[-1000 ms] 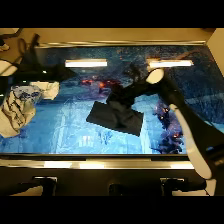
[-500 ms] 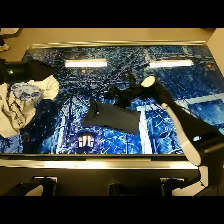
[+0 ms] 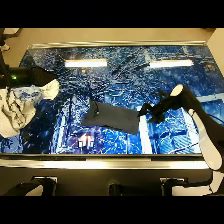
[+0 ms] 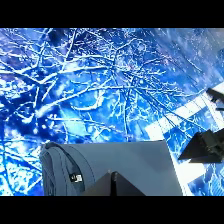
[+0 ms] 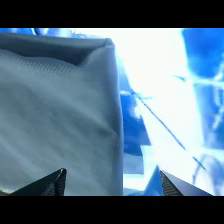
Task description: Fold the shirts.
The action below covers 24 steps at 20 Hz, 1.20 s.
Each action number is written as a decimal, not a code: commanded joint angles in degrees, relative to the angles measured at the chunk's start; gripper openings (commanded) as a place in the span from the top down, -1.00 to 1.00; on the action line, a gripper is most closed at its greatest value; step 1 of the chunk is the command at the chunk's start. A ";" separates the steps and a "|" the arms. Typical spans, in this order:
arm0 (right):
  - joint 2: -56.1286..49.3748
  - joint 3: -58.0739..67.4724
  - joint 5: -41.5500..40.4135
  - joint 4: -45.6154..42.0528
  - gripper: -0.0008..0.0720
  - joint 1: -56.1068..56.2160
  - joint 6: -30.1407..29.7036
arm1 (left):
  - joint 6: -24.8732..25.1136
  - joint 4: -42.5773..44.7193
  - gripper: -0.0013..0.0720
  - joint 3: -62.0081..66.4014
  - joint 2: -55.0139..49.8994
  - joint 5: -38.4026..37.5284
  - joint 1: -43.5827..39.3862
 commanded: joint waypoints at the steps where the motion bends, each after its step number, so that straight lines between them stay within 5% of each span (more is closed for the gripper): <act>1: -2.93 -5.92 -6.64 10.05 -0.82 1.51 -3.08 | -0.24 0.20 0.89 -0.22 0.07 -0.02 -0.02; 3: -4.68 -5.92 -7.56 12.26 -0.33 3.41 -3.67 | -0.33 0.20 0.89 -0.22 0.02 0.04 -0.02; 4: -4.76 -5.92 -8.02 12.96 0.36 3.96 -4.33 | -0.46 0.22 0.89 -0.22 0.02 0.04 -0.02; 5: -4.57 -5.68 -8.17 14.78 0.84 3.91 -6.99 | -0.46 0.22 0.89 -0.22 0.02 0.04 -0.02; 9: -2.49 1.46 -8.35 17.38 0.84 -1.49 -12.87 | -0.50 0.22 0.89 -0.24 -0.31 0.48 -0.02; 17: -0.15 16.79 -0.20 15.17 0.85 -33.22 -6.88 | -0.72 0.22 0.89 -0.26 -0.50 0.44 -0.02; 21: 2.86 16.79 4.52 6.38 0.85 -48.68 -2.56 | -1.09 0.22 0.89 -0.26 -0.50 0.44 -0.02; 24: 3.02 15.13 12.46 -8.39 0.85 -53.37 1.31 | -1.09 0.22 0.89 -0.28 -0.50 0.44 -0.02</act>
